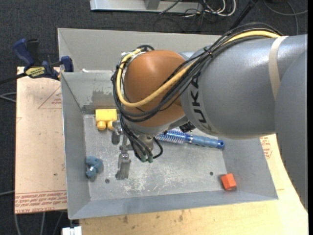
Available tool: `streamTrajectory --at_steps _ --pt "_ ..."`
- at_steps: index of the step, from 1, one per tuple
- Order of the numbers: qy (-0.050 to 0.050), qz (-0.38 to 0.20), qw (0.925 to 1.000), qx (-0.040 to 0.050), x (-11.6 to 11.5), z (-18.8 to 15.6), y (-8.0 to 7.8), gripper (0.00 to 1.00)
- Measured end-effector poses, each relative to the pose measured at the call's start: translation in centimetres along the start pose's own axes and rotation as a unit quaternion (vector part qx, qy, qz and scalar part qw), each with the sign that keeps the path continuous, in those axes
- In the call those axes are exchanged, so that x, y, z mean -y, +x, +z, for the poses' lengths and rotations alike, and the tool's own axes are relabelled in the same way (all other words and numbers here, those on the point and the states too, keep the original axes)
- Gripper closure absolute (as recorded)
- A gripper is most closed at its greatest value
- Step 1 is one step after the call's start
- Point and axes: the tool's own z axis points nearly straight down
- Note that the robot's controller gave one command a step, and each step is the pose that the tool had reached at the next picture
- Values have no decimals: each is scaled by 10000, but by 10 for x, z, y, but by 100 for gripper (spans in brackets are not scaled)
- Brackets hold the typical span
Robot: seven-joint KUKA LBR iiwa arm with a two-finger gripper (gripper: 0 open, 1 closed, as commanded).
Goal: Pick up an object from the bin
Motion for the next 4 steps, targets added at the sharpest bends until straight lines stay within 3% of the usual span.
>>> streamTrajectory --at_steps 1,2,3,4 --pt "3 -1445 9895 -3 -22 154 -19 0" --pt "-3 -1436 9896 2 -22 152 -20 100" --pt "-19 -1142 9934 47 -32 53 -15 100" --pt "-5 -1127 9936 10 -31 58 -14 0"
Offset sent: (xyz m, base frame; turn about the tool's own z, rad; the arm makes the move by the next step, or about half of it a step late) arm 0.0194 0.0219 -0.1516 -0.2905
